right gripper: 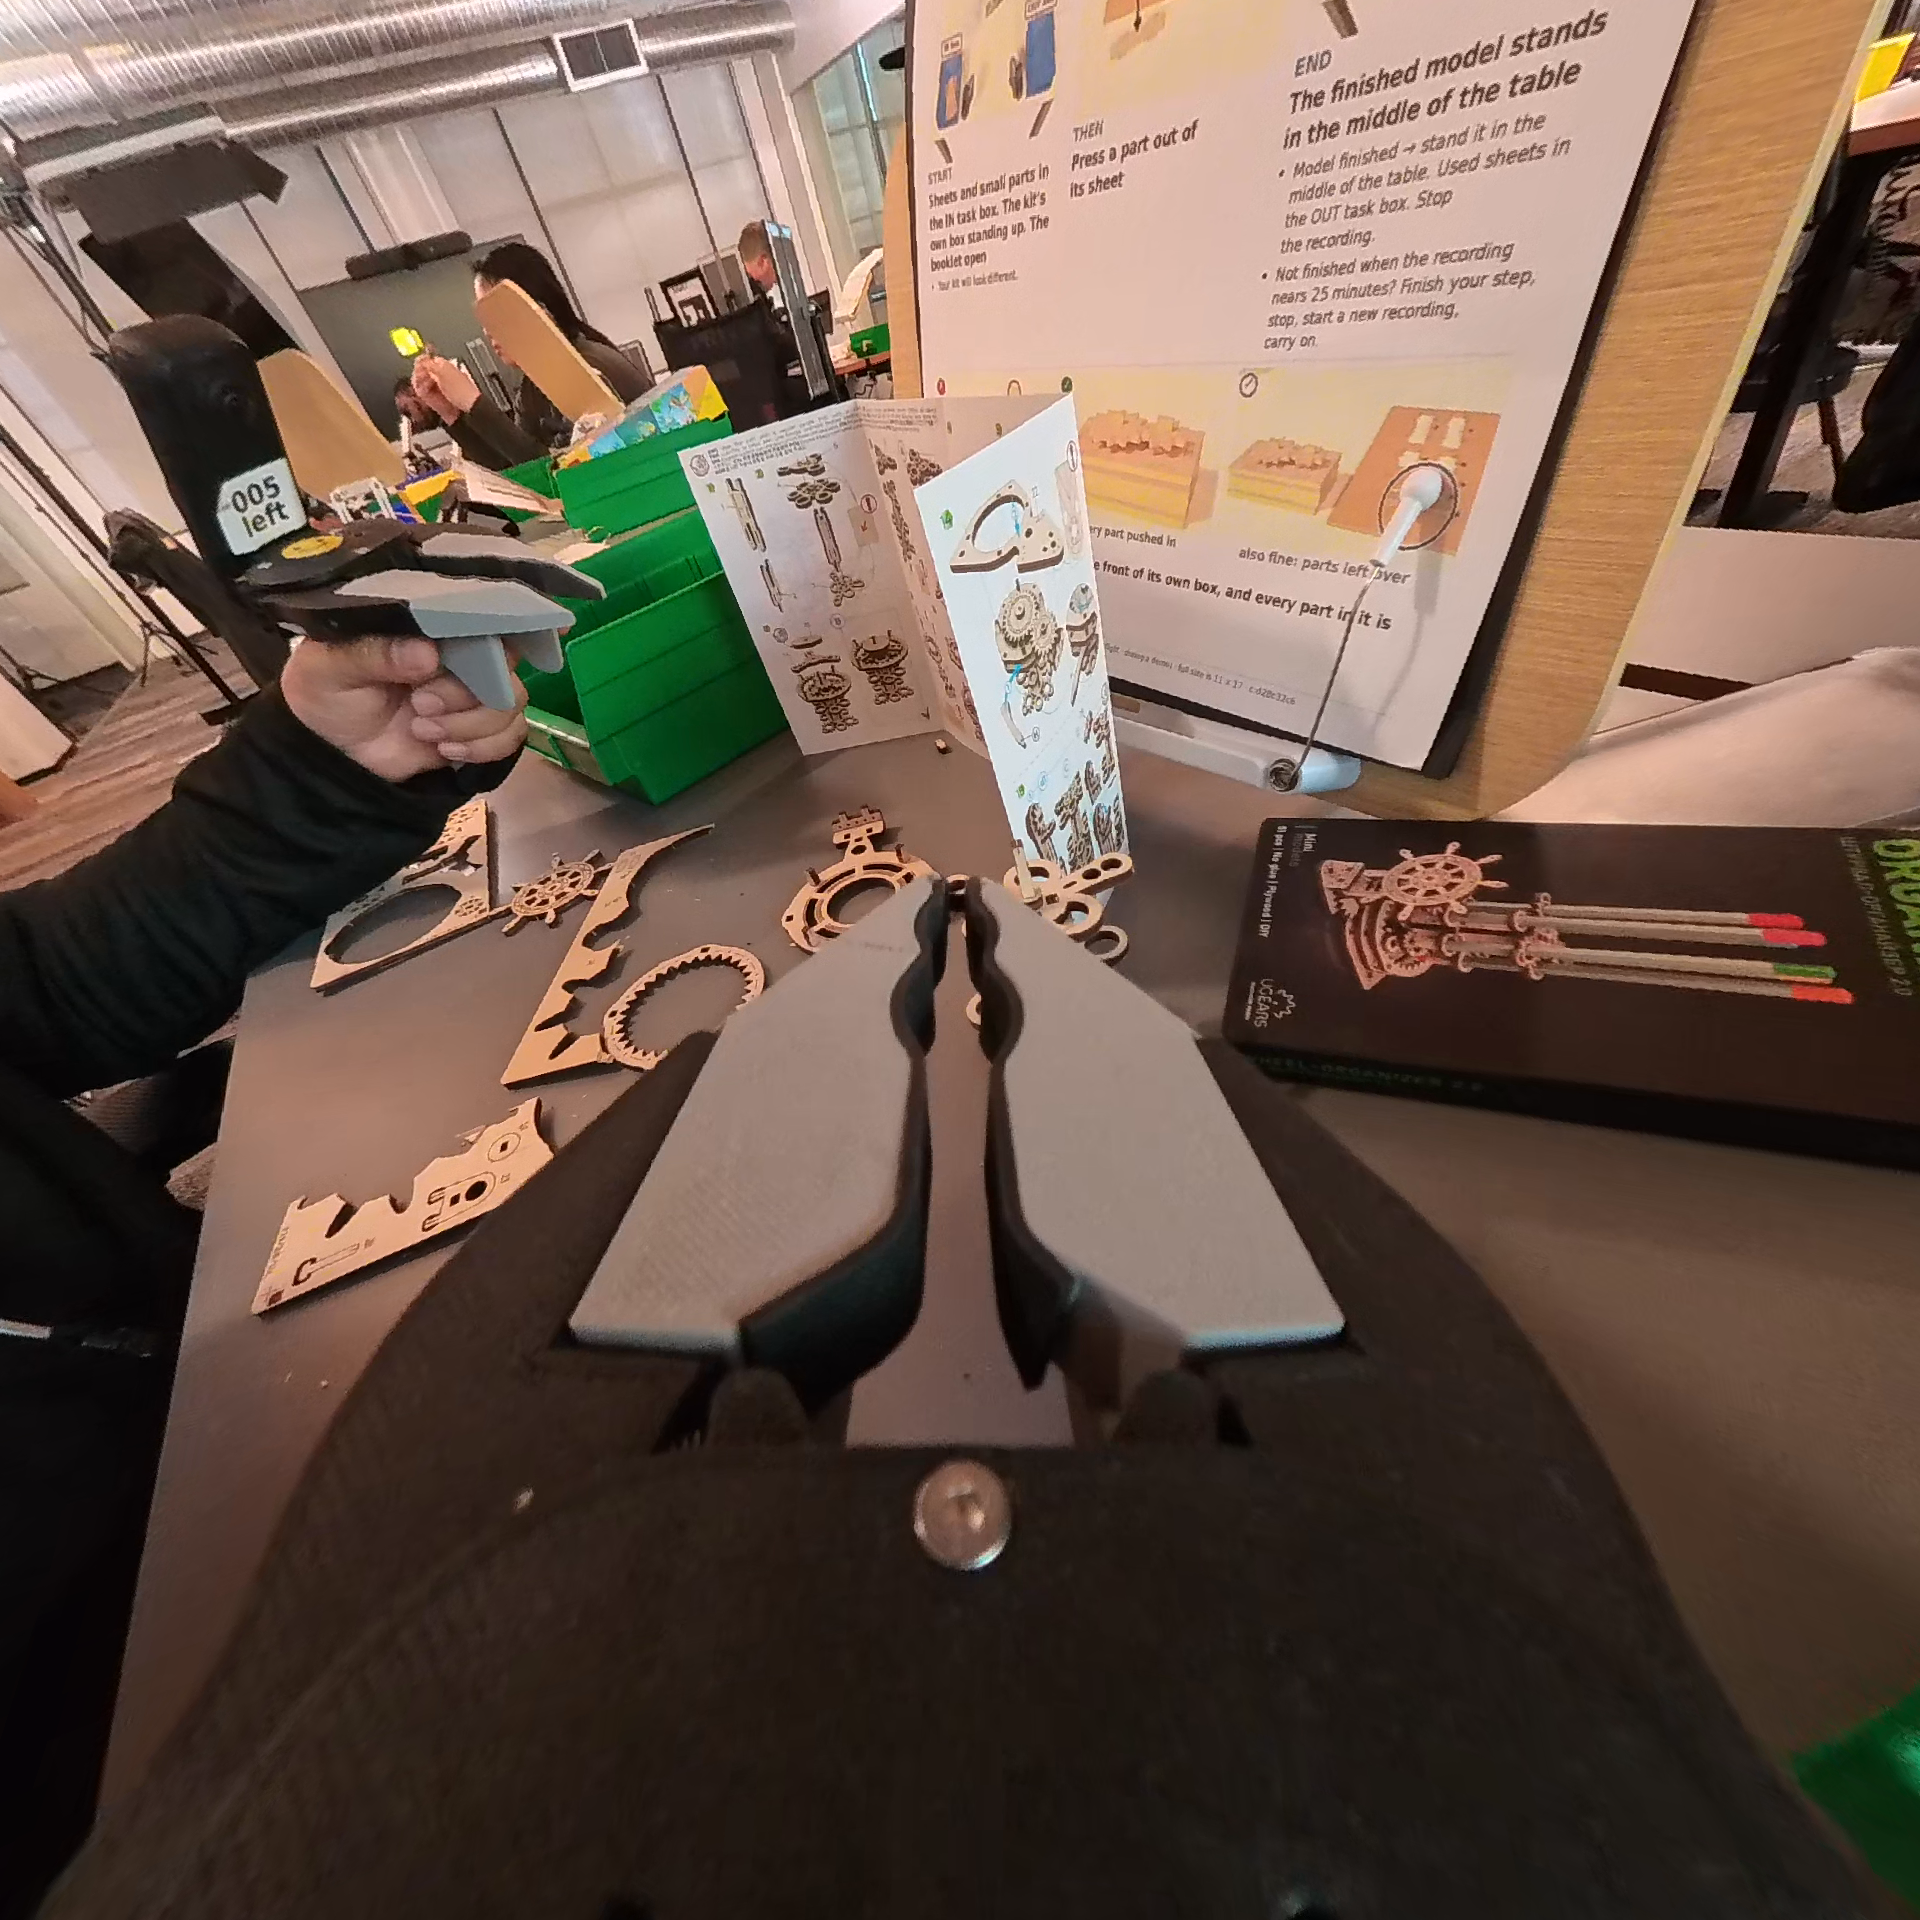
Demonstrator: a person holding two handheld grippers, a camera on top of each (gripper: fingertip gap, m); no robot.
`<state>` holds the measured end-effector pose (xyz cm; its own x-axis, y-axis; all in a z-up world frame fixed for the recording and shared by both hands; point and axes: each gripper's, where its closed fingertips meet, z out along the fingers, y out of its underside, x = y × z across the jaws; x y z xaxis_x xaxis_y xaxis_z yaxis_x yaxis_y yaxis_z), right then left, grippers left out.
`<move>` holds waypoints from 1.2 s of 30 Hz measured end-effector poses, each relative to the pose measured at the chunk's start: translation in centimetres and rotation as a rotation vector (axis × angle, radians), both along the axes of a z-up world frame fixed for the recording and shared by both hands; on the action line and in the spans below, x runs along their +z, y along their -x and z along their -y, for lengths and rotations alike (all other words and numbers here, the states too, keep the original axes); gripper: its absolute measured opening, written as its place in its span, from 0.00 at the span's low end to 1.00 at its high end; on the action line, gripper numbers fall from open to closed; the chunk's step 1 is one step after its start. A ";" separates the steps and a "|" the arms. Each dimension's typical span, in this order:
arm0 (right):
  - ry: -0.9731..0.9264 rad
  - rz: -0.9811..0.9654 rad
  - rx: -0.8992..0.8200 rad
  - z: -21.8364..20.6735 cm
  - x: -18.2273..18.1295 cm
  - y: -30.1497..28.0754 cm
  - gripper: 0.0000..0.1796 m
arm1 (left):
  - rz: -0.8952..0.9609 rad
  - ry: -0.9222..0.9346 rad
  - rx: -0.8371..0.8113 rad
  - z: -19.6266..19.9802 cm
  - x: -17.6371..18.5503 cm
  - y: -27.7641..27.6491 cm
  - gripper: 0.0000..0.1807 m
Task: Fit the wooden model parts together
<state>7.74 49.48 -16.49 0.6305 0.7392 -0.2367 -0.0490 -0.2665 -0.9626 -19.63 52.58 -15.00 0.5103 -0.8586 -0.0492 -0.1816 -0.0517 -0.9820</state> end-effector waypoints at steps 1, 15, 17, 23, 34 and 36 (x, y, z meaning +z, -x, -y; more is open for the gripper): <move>0.000 -0.001 0.000 0.0 0.0 0.0 0.00 | 0.000 -0.001 0.002 0.0 0.0 0.0 0.07; -0.009 -0.015 0.000 0.1 0.4 -0.2 0.00 | -0.011 -0.002 0.003 -0.1 -0.2 -0.1 0.07; -0.010 -0.017 0.002 0.2 0.4 -0.2 0.00 | -0.013 -0.001 0.003 -0.1 -0.3 -0.1 0.07; -0.011 -0.021 0.006 0.2 0.5 -0.1 0.00 | -0.022 -0.002 0.000 0.0 -0.5 -0.3 0.07; -0.009 -0.015 0.025 0.4 0.5 0.3 0.00 | -0.119 -0.031 -0.070 1.4 -2.0 -2.0 0.08; -0.008 0.010 0.037 0.5 0.2 0.7 0.00 | -0.168 -0.020 -0.151 3.0 -3.1 -3.9 0.08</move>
